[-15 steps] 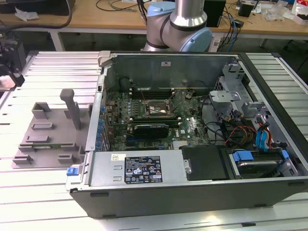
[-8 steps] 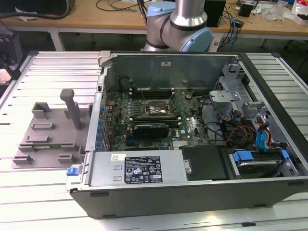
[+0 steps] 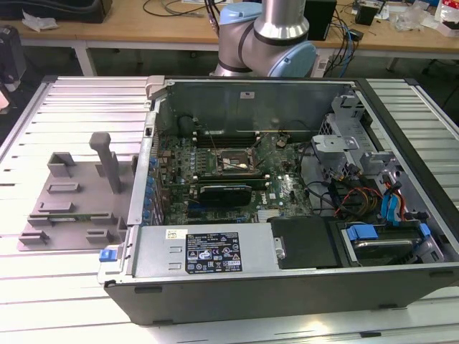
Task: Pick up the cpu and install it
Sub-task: 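Pick up the cpu and move it towards the insertion slot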
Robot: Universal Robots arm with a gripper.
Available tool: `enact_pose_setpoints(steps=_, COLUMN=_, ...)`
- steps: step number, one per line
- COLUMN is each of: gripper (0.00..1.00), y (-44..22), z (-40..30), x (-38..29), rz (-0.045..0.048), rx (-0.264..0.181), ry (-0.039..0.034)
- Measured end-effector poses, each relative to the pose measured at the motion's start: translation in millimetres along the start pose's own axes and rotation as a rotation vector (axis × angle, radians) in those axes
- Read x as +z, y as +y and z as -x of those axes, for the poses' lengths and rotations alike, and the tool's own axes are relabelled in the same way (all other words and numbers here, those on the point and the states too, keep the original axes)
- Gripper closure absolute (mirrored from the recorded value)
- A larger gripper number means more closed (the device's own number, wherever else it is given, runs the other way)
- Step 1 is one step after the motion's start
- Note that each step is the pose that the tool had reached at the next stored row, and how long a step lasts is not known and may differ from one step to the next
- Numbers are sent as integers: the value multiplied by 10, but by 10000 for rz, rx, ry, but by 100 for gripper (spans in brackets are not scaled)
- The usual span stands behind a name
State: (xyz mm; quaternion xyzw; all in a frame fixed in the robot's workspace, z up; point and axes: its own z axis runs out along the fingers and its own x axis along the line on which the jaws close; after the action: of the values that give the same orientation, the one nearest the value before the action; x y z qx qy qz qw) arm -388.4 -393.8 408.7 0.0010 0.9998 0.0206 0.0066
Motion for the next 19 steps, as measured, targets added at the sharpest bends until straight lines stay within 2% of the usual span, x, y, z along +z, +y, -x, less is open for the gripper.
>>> enact_pose_setpoints(steps=2, gripper=45, y=2, z=0, x=-37, rz=1, rx=0, ry=-3)
enact_pose_setpoints(steps=4, gripper=45, y=2, z=0, x=-39, rz=0, rx=1, ry=-1)
enact_pose_setpoints(steps=8, gripper=45, y=2, z=47, x=-39, rz=0, rx=0, ry=-1)
enact_pose_setpoints(steps=19, gripper=45, y=3, z=254, x=-36, rz=0, rx=0, ry=0)
